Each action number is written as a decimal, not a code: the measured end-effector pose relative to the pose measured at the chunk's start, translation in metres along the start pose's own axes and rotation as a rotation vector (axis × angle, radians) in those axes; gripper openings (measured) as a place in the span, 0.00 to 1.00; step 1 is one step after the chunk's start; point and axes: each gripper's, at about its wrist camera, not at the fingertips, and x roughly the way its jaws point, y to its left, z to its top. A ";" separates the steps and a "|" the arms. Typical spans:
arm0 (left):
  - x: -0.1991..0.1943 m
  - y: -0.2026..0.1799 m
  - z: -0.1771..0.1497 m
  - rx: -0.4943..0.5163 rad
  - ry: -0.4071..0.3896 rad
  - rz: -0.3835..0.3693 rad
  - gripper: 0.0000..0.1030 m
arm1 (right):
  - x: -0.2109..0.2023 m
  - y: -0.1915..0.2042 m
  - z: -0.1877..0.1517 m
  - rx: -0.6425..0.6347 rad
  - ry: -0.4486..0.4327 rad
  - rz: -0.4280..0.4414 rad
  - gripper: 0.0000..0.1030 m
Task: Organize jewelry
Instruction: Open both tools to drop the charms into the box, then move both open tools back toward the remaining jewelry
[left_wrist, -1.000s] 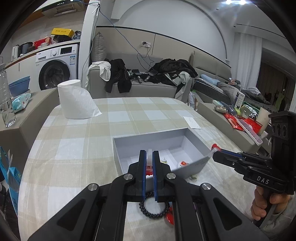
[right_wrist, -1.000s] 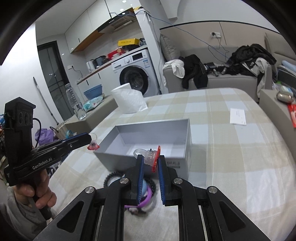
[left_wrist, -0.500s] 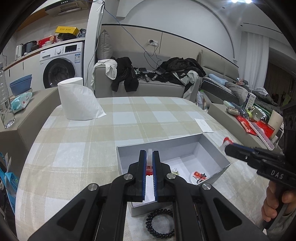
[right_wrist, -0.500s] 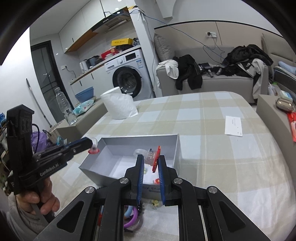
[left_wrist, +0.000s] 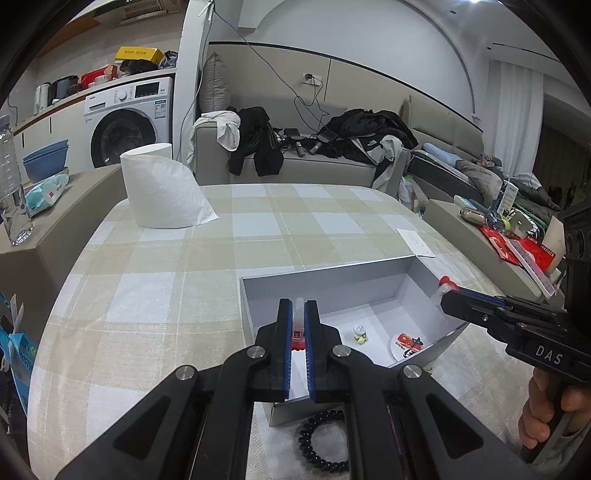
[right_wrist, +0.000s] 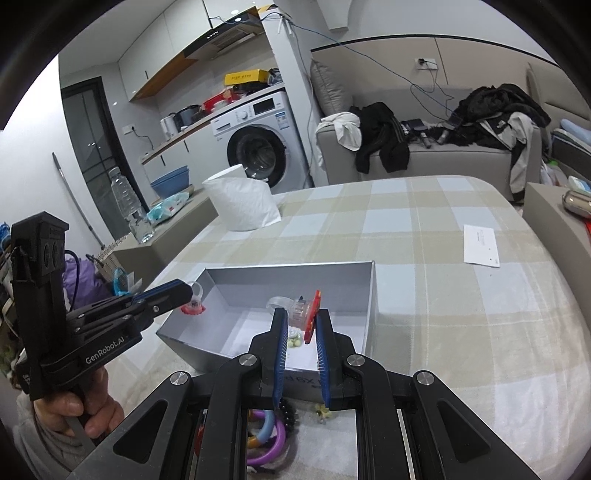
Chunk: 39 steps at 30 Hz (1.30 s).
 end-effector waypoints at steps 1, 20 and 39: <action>0.000 0.000 0.000 -0.001 0.002 0.002 0.02 | 0.001 -0.001 0.000 0.001 0.002 -0.002 0.14; -0.016 -0.004 0.001 0.006 -0.030 0.001 0.67 | -0.021 -0.008 0.001 0.035 -0.069 -0.009 0.82; -0.024 0.000 -0.041 -0.012 0.034 -0.024 0.99 | -0.016 -0.002 -0.046 0.013 0.067 0.028 1.00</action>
